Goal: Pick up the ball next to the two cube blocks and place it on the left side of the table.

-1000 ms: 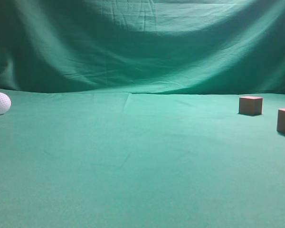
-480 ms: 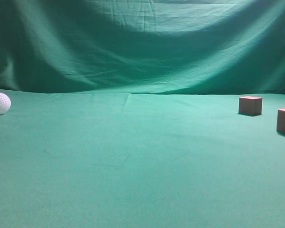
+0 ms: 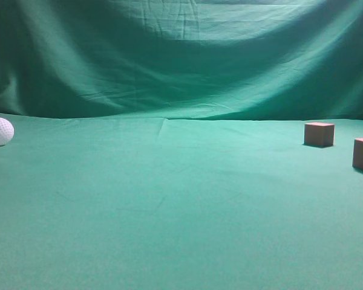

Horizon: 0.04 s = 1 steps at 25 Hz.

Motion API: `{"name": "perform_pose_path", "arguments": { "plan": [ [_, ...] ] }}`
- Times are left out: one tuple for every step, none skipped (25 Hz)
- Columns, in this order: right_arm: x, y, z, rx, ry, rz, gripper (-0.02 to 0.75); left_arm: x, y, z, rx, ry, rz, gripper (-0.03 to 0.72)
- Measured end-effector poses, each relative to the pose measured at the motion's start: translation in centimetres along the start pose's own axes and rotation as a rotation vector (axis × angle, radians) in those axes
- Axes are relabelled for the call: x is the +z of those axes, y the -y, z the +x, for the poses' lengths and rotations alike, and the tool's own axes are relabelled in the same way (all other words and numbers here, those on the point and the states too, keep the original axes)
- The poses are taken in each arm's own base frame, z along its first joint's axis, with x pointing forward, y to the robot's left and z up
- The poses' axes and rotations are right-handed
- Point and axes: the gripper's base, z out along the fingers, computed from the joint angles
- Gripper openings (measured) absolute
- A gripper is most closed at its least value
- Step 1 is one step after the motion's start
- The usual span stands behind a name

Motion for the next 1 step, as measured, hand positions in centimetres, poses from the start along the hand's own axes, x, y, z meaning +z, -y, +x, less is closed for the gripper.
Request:
{"name": "perform_pose_path", "arguments": {
  "plan": [
    [0.0, 0.0, 0.0, 0.0, 0.0, 0.0, 0.0, 0.0, 0.0, 0.0, 0.0, 0.0, 0.0, 0.0]
  ]
}}
